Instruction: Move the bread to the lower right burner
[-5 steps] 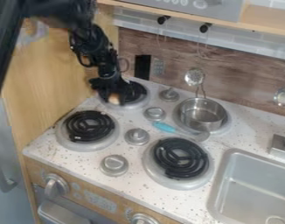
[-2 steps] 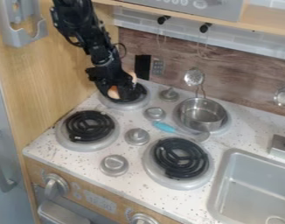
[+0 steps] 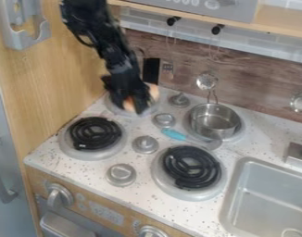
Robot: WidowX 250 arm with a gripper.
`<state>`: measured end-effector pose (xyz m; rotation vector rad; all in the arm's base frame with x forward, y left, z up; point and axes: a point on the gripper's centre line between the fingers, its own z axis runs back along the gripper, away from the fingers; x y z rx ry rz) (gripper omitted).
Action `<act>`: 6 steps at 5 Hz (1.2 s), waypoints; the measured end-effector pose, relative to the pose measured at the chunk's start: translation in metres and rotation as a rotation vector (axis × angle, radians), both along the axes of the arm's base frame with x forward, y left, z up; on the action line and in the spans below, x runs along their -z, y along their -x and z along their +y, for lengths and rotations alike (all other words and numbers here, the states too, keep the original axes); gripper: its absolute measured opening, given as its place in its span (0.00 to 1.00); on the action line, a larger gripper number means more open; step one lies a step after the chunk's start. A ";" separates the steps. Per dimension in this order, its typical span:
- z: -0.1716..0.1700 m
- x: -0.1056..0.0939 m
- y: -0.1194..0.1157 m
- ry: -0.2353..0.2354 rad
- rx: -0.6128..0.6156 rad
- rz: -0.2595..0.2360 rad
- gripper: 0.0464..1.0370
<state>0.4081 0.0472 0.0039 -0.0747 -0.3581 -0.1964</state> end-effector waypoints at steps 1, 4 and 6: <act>-0.024 0.013 0.013 -0.010 0.070 0.035 0.57; -0.094 0.038 0.031 0.037 0.217 0.120 0.57; -0.099 0.054 0.047 0.025 0.210 0.226 0.57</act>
